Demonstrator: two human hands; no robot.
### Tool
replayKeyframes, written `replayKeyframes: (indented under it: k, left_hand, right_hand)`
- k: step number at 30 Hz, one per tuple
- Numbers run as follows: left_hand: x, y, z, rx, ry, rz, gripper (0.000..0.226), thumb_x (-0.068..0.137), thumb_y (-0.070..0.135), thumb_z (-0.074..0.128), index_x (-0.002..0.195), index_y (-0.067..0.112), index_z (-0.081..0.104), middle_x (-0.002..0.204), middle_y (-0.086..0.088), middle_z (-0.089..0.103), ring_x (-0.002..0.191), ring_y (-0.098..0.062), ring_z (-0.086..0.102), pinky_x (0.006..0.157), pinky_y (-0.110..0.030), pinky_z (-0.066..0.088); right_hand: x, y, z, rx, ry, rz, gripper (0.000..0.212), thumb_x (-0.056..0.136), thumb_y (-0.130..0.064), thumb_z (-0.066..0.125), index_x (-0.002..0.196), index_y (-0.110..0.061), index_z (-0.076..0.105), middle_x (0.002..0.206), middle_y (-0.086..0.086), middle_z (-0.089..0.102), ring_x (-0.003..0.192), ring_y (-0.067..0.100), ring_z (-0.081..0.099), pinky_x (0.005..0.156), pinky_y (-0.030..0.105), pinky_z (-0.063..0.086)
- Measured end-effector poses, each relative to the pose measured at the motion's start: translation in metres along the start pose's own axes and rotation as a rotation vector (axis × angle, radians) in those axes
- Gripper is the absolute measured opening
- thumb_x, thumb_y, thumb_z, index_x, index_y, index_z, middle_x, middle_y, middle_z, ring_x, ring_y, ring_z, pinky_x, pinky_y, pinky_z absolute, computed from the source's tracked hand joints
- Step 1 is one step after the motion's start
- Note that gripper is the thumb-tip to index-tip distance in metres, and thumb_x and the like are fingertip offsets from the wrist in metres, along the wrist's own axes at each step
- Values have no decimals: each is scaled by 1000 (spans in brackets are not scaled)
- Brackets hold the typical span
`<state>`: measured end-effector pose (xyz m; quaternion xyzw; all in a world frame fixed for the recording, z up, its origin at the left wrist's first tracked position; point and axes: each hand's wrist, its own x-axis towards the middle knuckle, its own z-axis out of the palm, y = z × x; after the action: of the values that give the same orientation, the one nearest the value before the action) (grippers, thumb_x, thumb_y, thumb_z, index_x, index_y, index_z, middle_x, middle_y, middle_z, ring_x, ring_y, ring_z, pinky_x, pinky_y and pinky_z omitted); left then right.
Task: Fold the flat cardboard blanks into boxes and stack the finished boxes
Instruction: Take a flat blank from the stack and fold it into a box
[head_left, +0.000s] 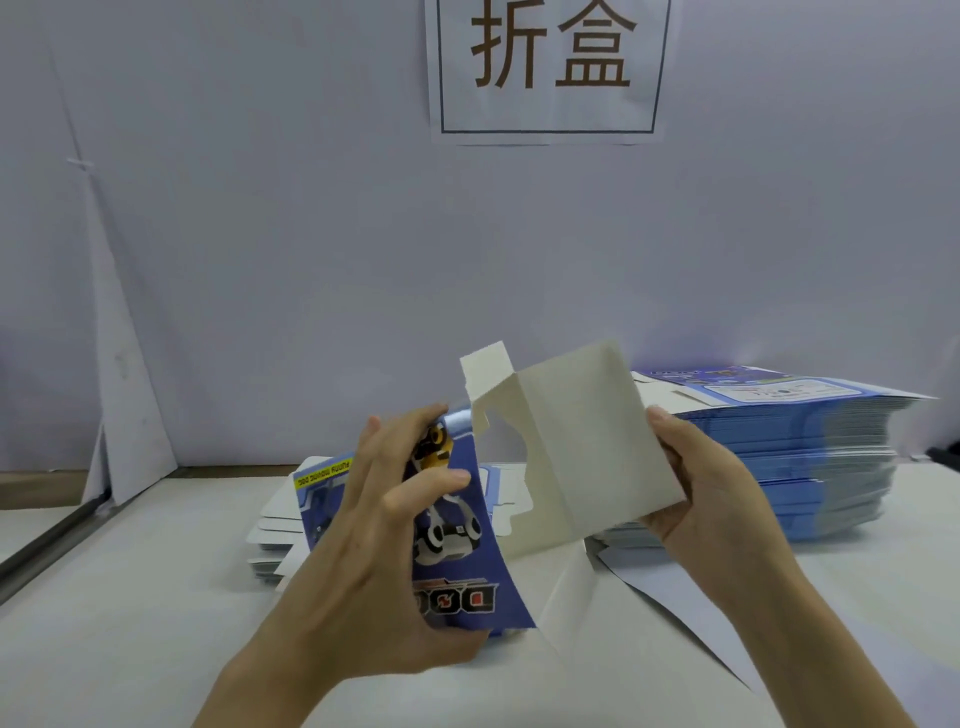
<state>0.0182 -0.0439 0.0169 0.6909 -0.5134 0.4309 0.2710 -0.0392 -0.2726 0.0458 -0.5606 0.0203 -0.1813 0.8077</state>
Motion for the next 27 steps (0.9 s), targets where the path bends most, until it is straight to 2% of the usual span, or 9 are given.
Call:
replayKeyframes:
  k: [2, 5, 6, 7, 12, 16, 19, 24, 27]
  left_hand:
    - [13, -5, 2, 140, 16, -113, 12, 96, 23, 57, 97, 32, 49, 137, -12, 42, 126, -28, 44, 103, -50, 37]
    - [19, 4, 7, 71, -47, -477, 80, 80, -19, 57, 105, 51, 27, 141, -8, 42, 140, -32, 31, 112, -30, 24]
    - [21, 3, 5, -15, -58, -472, 38, 84, -12, 58, 86, 26, 61, 136, -2, 45, 138, -35, 34, 112, -34, 26]
    - [25, 9, 3, -61, -16, -430, 26, 90, 5, 58, 105, -15, 51, 126, 1, 47, 131, -40, 41, 109, -42, 31]
    - [20, 10, 1, -248, 26, -436, 21, 78, 31, 58, 88, 50, 58, 132, -15, 48, 126, -43, 46, 105, -46, 34]
    - [4, 2, -1, -218, -43, -385, 85, 50, 50, 84, 123, 34, 43, 140, -4, 40, 134, -25, 40, 104, -40, 41]
    - [-9, 6, 3, -192, 110, -386, 99, 53, 49, 83, 131, 40, 22, 150, 6, 23, 137, -11, 35, 99, -18, 44]
    - [4, 25, 9, -485, 364, -643, 88, 50, 43, 78, 123, 34, 28, 121, 36, 42, 118, 6, 49, 82, -9, 48]
    - [9, 32, 11, -587, 493, -735, 85, 49, 43, 79, 117, 42, 30, 112, 38, 47, 109, 6, 57, 73, -11, 52]
  right_hand:
    - [-2, -1, -1, -90, 42, -34, 34, 65, -53, 68, 78, -24, 78, 76, -3, 72, 61, 14, 64, 50, 29, 50]
    - [-3, 0, -3, -100, 78, -86, 34, 60, -48, 72, 85, -25, 80, 87, 0, 77, 71, 13, 68, 60, 29, 54]
    - [-3, 0, -2, -101, 76, -91, 33, 60, -47, 72, 85, -25, 80, 87, -1, 77, 70, 12, 68, 61, 30, 54]
    - [-4, -1, -1, -108, 60, -94, 35, 60, -48, 72, 85, -26, 80, 86, -1, 77, 69, 11, 68, 60, 29, 53]
    - [-3, 0, -2, -112, 22, -127, 37, 58, -48, 72, 88, -28, 80, 89, -1, 77, 71, 11, 69, 63, 29, 55]
    - [4, 2, -6, 46, -34, -15, 26, 72, -42, 63, 73, -22, 80, 75, -2, 74, 61, 10, 67, 51, 24, 54]
    - [10, 4, -6, 204, -200, 96, 32, 78, -20, 51, 100, -12, 73, 88, 8, 75, 72, 21, 73, 55, 31, 59]
    - [-2, 26, -1, -604, -662, 66, 83, 77, -21, 76, 142, -52, 33, 140, -19, 54, 131, 3, 49, 106, 30, 45]
    - [-11, 45, 17, -661, -819, 21, 103, 69, -26, 87, 136, -65, 18, 129, -30, 56, 122, -2, 56, 94, 16, 49]
